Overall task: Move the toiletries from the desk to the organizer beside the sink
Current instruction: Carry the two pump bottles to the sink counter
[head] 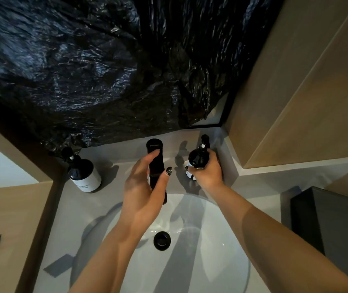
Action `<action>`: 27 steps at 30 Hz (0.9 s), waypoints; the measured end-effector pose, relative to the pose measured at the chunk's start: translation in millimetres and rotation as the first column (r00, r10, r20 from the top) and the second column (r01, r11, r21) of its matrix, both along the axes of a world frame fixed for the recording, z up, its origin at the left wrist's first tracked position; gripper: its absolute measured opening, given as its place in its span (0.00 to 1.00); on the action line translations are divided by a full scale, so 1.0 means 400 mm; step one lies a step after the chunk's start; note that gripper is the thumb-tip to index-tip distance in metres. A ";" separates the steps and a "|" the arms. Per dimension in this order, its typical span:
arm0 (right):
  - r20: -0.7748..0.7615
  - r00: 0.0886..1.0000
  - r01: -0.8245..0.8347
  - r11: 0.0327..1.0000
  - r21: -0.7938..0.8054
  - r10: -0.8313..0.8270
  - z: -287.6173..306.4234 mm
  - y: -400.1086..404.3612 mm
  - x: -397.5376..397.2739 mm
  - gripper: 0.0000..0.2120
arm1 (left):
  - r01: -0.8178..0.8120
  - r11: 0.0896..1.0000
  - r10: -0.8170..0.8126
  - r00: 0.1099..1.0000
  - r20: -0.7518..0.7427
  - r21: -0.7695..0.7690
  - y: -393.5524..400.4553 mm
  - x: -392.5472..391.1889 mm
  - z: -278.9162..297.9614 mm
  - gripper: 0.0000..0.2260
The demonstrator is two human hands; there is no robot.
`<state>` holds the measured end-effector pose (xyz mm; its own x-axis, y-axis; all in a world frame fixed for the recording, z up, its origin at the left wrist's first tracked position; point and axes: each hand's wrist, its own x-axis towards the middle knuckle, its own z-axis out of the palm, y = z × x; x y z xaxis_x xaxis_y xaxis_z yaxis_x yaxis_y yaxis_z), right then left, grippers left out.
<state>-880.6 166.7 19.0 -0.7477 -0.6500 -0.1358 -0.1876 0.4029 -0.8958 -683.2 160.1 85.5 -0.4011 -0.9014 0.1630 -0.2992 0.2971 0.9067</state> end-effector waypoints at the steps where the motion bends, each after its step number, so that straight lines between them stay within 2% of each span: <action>1: -0.007 1.000 0.003 1.000 0.001 -0.003 -0.002 -0.003 0.000 0.34 | 0.002 1.000 -0.002 1.000 -0.001 -0.001 0.002 -0.002 0.000 0.20; 8: -0.006 1.000 0.000 1.000 0.023 0.001 0.003 -0.004 0.001 0.35 | 0.025 0.997 -0.026 1.000 -0.005 -0.067 0.000 0.003 -0.007 0.19; 14: -0.058 0.997 -0.042 0.991 0.130 0.050 0.033 0.051 0.027 0.39 | 0.032 0.989 -0.023 0.998 0.062 -0.145 0.024 0.023 0.029 0.21; 19: -0.133 0.984 -0.108 0.988 0.113 0.123 0.072 0.163 0.083 0.29 | 0.061 0.989 -0.055 0.997 0.047 -0.135 0.075 0.041 0.051 0.20; 23: -0.099 0.988 -0.106 0.988 0.109 0.117 0.114 0.259 0.121 0.32 | 0.116 0.986 -0.110 0.993 0.053 -0.122 0.126 0.048 0.065 0.20; 27: -0.133 0.986 -0.092 0.993 0.068 0.100 0.167 0.353 0.151 0.28 | 0.212 0.965 -0.198 0.975 0.105 -0.155 0.177 0.059 0.077 0.20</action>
